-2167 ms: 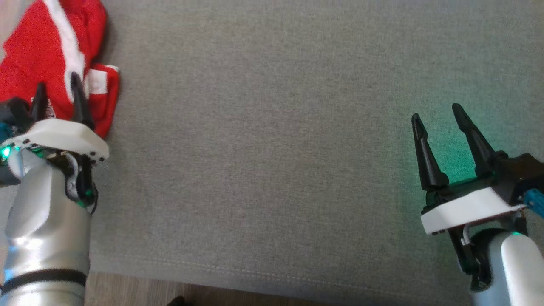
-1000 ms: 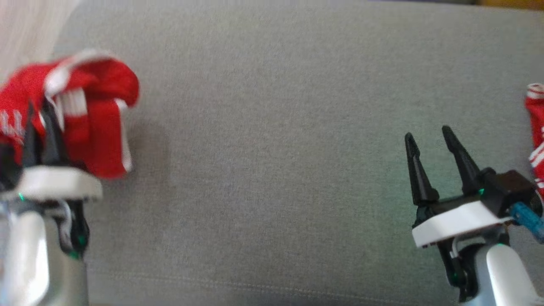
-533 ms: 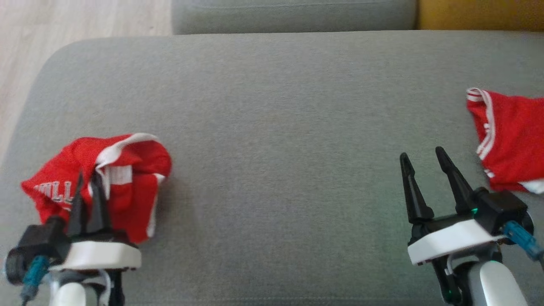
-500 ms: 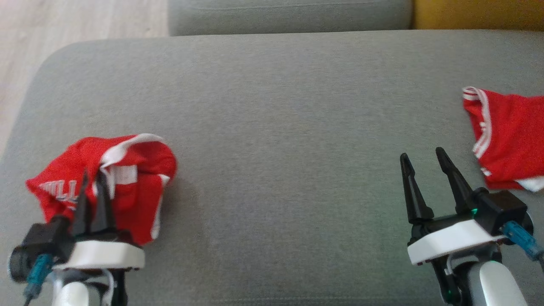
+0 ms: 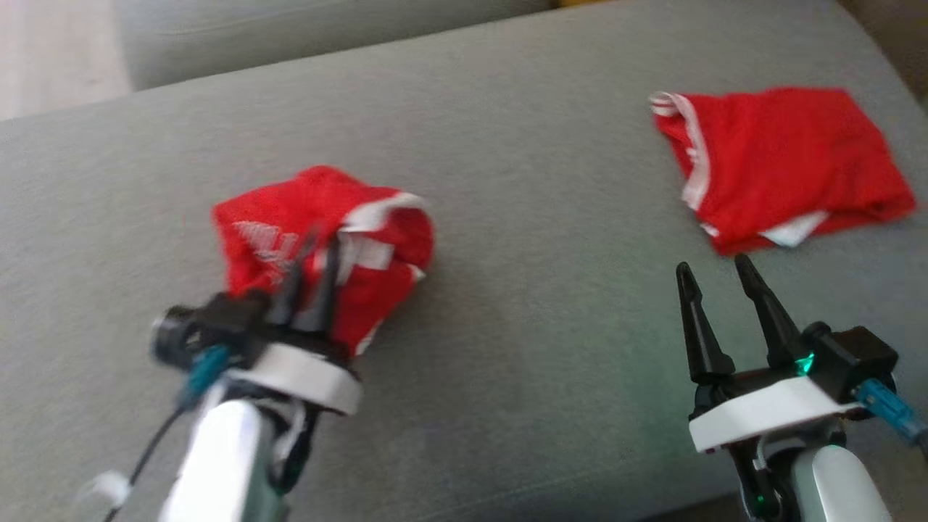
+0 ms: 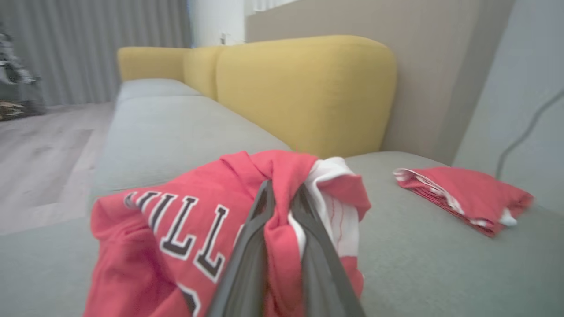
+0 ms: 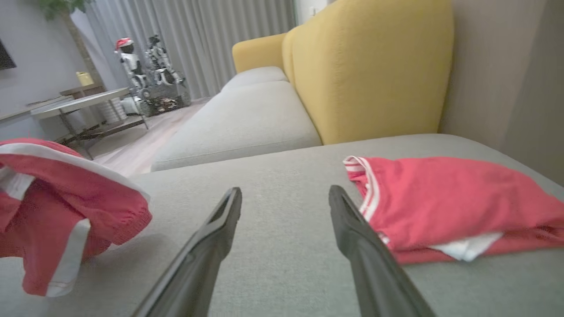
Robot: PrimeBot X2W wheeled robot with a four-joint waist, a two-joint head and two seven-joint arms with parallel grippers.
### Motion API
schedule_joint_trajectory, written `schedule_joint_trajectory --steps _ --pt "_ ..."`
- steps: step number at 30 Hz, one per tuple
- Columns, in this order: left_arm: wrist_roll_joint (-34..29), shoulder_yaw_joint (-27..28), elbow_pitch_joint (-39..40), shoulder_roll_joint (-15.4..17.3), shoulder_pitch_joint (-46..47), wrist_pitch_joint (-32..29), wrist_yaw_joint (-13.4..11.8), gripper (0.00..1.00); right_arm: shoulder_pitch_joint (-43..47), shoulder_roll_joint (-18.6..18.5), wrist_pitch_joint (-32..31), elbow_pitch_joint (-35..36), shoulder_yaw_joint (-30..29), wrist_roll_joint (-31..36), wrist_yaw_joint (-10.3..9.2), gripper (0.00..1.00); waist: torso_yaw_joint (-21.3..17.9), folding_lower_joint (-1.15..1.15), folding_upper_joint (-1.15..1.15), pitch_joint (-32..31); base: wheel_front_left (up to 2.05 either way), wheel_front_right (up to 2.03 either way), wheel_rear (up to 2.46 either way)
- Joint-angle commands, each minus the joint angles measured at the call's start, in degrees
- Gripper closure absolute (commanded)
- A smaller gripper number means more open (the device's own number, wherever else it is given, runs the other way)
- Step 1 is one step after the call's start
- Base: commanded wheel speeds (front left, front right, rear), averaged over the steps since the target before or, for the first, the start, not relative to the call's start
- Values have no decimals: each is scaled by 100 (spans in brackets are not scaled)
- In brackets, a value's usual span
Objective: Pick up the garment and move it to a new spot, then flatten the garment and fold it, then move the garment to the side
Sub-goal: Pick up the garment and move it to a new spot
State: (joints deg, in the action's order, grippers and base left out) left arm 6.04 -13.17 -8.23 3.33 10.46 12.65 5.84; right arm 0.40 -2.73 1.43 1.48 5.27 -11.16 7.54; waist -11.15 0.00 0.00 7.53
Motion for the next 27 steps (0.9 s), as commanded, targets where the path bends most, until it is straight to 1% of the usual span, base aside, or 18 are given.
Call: schedule_joint_trajectory --steps 1,6,9,11,12,13,14,17,21,24,27 --pt "-61 51 106 15 283 -10 29 100 -257 -15 72 167 129 -63 -5 0 -370 0 0 212 0 0 0" --pt "-18 -521 -496 11 618 -149 119 100 -274 -15 160 68 112 -193 -5 0 -675 0 0 397 0 0 0" --pt "90 -697 -915 35 722 -297 139 100 -294 -15 203 13 105 -237 -5 0 -728 0 0 456 0 0 0" --pt "188 -792 -1126 41 776 -388 148 100 -297 -15 232 -12 74 -246 -5 0 -697 0 0 485 0 0 0" --pt "235 -824 -1192 42 808 -393 150 70 -299 -15 241 -25 60 -250 -5 0 -664 0 0 494 0 0 0" --pt "277 -847 -1238 44 835 -366 152 3 -306 -15 247 -38 55 -254 -5 0 -620 0 0 494 0 0 0" --pt "306 -875 -1271 47 859 -329 154 0 -314 -15 251 -47 54 -253 -5 0 -565 0 0 484 0 0 0" --pt "363 -945 -1278 51 881 -182 156 0 -333 -15 248 -75 59 -227 -5 0 -377 0 0 415 0 0 0" --pt "427 -949 -1055 37 794 24 109 0 -334 -15 209 -74 55 -161 -5 0 -76 0 0 254 0 0 0" --pt "479 -826 -798 37 695 129 -36 0 -313 -15 154 -53 47 -112 -5 0 159 0 0 127 0 0 0" --pt "510 -614 -559 80 595 184 -240 0 -265 -15 97 -28 24 -71 -5 0 387 0 0 -13 0 0 0"
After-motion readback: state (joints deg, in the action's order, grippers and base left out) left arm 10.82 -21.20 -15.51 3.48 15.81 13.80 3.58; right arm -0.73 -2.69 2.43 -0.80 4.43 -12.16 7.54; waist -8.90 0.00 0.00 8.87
